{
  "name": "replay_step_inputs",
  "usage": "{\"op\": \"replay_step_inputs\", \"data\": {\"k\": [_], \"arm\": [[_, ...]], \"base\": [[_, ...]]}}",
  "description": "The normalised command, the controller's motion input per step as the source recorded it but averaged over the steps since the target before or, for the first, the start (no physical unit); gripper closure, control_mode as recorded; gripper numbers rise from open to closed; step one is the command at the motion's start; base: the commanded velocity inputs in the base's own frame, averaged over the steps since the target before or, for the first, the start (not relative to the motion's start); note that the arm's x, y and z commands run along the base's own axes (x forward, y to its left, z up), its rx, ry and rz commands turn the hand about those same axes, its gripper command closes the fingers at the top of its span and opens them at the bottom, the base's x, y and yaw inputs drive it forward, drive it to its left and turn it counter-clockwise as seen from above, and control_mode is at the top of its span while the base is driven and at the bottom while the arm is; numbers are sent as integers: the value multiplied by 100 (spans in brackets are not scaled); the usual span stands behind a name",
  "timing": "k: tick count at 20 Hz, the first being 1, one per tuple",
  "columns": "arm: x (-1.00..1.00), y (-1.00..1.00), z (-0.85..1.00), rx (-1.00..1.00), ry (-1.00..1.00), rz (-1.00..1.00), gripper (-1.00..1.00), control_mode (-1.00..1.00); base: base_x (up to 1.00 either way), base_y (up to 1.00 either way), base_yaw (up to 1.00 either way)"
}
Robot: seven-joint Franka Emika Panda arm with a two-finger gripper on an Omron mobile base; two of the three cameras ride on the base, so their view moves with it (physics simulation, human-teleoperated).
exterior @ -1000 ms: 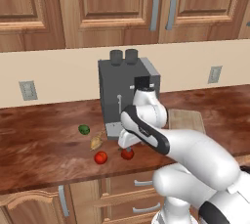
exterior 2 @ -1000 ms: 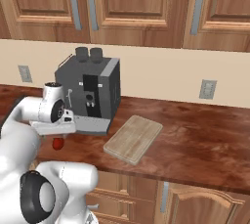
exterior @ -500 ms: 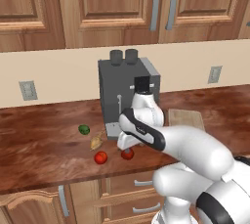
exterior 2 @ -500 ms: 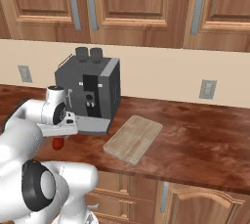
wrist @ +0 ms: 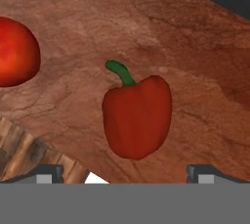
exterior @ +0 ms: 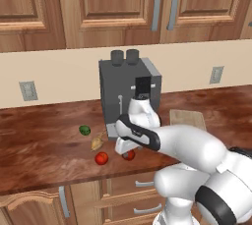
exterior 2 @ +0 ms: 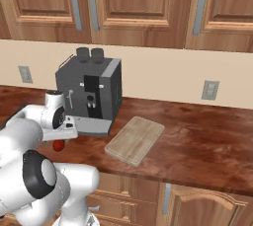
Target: Place the avocado, onion, tomato, and bell pepper on the cutting board.
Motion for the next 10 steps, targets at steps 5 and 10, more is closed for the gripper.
{"op": "replay_step_inputs", "data": {"k": [5, 10], "arm": [[8, 1, -12, 0, 0, 0, -100, -100], [11, 1, -11, 0, 0, 0, -100, -100]], "base": [[0, 0, 0], [0, 0, 0]]}}
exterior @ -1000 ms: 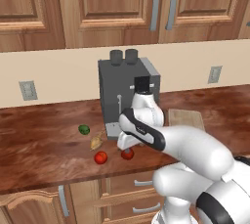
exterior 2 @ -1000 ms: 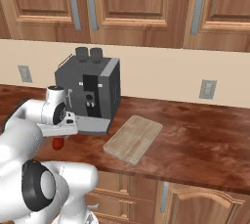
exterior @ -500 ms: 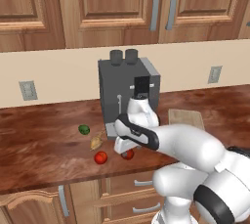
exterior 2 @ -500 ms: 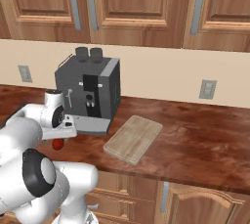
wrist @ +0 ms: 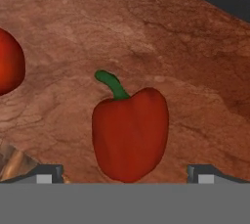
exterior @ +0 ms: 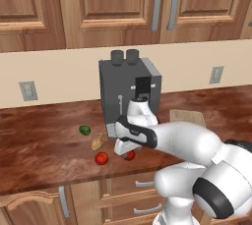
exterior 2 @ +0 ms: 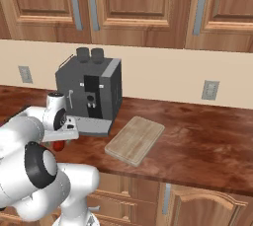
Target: Place the avocado, onion, tomato, and bell pepper on the cutting board.
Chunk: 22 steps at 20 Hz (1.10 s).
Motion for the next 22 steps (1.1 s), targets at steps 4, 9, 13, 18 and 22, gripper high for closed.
{"op": "replay_step_inputs", "data": {"k": [4, 9, 13, 18, 22], "arm": [[13, 4, -12, 0, 0, 0, -100, -100], [14, 6, -12, 0, 0, 0, -100, -100], [16, 6, -14, 0, 0, 0, -100, -100], [13, 9, -17, 0, 0, 0, -100, -100], [7, 10, -18, 0, 0, 0, -100, -100]], "base": [[0, 0, 0], [0, 0, 0], [0, 0, 0], [0, 0, 0], [0, 0, 0]]}}
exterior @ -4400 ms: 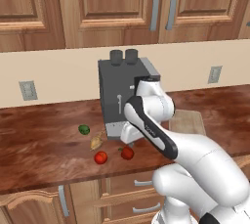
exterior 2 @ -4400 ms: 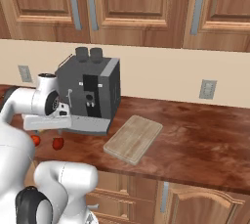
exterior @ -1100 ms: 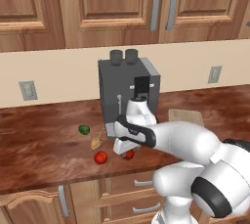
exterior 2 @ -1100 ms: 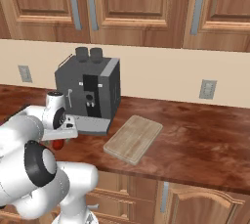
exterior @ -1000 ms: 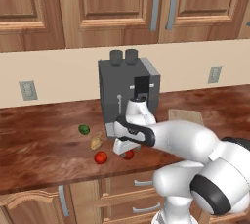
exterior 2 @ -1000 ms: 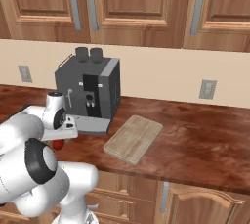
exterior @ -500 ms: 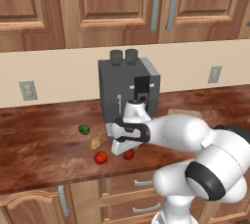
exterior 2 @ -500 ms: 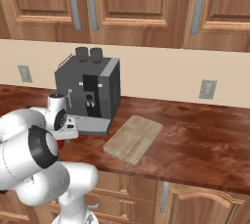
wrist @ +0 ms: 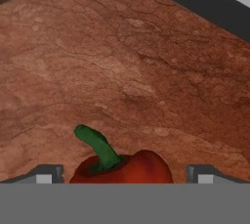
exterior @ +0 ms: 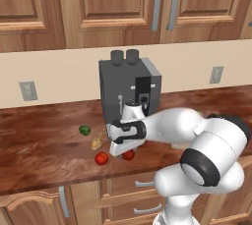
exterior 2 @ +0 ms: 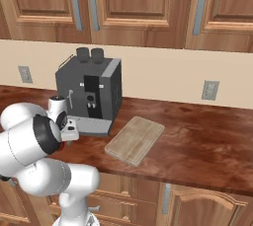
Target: Place the avocado, onion, tomato, and bell pepper on the cutting board.
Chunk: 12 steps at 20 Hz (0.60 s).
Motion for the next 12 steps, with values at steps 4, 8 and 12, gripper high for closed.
{"op": "replay_step_inputs", "data": {"k": [4, 8, 12], "arm": [[6, 9, -18, 0, 0, 0, -100, -100], [5, 13, -18, 0, 0, 0, 100, -100], [0, 3, -17, 0, 0, 0, 100, -100]], "base": [[0, 0, 0], [0, 0, 0], [0, 0, 0]]}}
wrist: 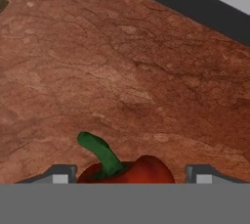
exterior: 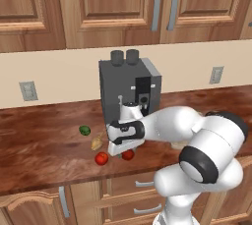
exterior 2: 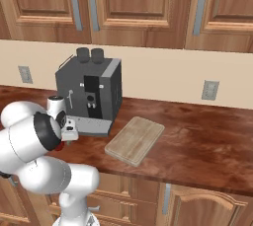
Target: Place the avocado, onion, tomato, and bell pepper on the cutting board.
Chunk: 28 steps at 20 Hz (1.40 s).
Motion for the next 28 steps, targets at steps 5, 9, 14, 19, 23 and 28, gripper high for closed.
{"op": "replay_step_inputs", "data": {"k": [5, 9, 14, 19, 23, 28], "arm": [[0, 0, -11, 0, -1, 0, 100, -100], [-6, 5, 12, 2, -17, 0, 100, -100], [-13, 9, 39, 1, -27, -4, 100, -100], [-27, -1, 75, 1, -16, -19, 100, -100], [-41, -21, 77, 1, -12, -36, 100, -100], [-31, -32, 82, 8, -10, -36, 100, -100]], "base": [[0, 0, 0], [0, 0, 0], [0, 0, 0], [0, 0, 0], [0, 0, 0], [0, 0, 0]]}}
